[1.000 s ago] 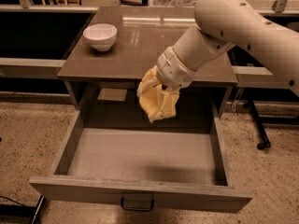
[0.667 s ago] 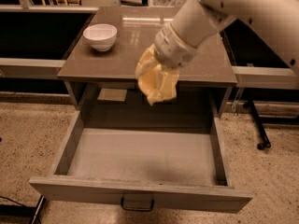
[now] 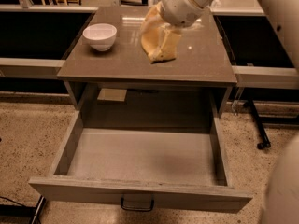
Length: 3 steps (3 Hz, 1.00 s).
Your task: Pick sponge from top drawer and place on counter
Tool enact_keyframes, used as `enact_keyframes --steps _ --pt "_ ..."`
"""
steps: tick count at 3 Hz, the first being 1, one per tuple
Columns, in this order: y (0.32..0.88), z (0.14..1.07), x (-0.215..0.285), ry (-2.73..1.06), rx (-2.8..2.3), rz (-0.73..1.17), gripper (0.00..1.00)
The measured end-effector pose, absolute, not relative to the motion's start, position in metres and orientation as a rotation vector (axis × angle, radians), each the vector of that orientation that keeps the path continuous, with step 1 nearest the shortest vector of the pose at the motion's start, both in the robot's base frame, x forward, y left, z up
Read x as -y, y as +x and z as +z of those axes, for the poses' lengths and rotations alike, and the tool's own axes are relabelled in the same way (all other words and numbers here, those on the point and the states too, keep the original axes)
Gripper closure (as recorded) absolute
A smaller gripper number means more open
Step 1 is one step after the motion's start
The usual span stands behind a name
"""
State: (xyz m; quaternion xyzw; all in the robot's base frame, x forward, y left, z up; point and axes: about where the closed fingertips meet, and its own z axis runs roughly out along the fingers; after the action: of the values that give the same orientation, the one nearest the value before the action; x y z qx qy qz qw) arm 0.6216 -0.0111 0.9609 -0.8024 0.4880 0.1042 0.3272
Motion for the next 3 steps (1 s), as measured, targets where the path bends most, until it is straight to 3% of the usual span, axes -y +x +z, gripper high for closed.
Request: enact_keyframes --steps 1,2,3 --pt "0.686 0.946 0.034 -1.934 -1.312 0.289 1.00" --pt "0.737 0.912 0.038 -1.853 -1.382 0.280 0.82" --pt "0.749 0.900 0.039 -1.836 -1.399 0.282 0.58"
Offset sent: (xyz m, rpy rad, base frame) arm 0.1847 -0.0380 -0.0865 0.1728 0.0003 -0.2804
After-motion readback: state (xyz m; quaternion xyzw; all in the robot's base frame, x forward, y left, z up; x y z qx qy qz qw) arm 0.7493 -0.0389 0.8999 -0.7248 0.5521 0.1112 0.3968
